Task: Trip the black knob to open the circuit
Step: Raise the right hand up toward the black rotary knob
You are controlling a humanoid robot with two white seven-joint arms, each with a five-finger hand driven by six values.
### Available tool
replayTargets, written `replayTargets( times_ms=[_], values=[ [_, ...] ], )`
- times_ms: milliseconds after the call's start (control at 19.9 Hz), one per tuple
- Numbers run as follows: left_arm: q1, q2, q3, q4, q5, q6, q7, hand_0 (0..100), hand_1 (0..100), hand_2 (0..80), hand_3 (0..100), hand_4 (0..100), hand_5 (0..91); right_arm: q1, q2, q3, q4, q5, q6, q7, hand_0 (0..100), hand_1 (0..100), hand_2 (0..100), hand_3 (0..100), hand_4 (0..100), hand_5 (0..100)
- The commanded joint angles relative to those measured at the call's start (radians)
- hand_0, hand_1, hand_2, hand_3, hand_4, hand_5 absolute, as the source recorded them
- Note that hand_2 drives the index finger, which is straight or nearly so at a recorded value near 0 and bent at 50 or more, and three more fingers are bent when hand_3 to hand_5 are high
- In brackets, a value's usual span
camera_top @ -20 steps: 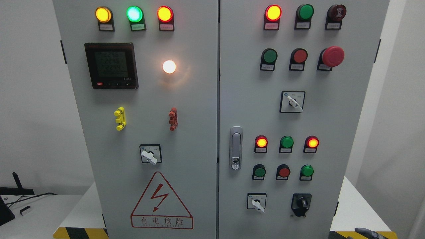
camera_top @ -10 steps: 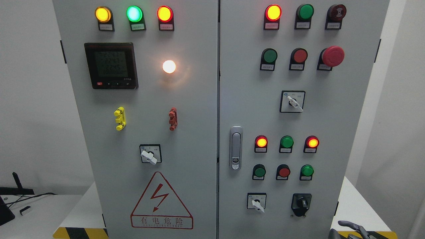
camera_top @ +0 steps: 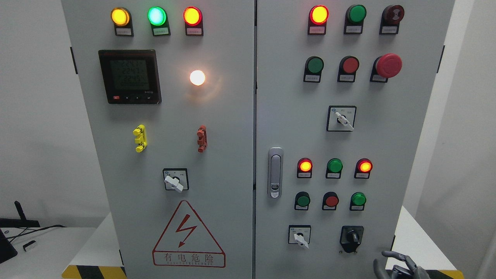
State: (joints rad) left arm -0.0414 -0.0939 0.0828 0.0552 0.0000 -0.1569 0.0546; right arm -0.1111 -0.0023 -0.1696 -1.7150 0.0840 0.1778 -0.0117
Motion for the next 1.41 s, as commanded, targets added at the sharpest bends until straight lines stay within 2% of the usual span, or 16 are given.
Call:
replayTargets(
  times_ms=[0, 301, 1355],
  values=[
    [0.0, 0.0, 0.0, 0.0, -0.031, 0.0, 0.001, 12, 39, 0.0, 0, 0, 0.0, -0.021, 0.007, 0.042, 0.041, 0.002, 0.0, -0.001, 35, 63, 42, 100, 100, 93],
    [0.0, -0.001, 0.0, 0.0, -0.031, 0.0, 0.001, 12, 39, 0.0, 0, 0, 0.0, -0.045, 0.007, 0.041, 0.06, 0.003, 0.0, -0.001, 37, 64, 44, 100, 100, 93],
    [0.0, 0.0, 0.0, 0.0, -0.031, 0.0, 0.001, 12, 39, 0.0, 0, 0, 0.0, -0.098, 0.007, 0.045, 0.104, 0.01, -0.004, -0.001, 41, 66, 42, 100, 100, 93]
  ],
)
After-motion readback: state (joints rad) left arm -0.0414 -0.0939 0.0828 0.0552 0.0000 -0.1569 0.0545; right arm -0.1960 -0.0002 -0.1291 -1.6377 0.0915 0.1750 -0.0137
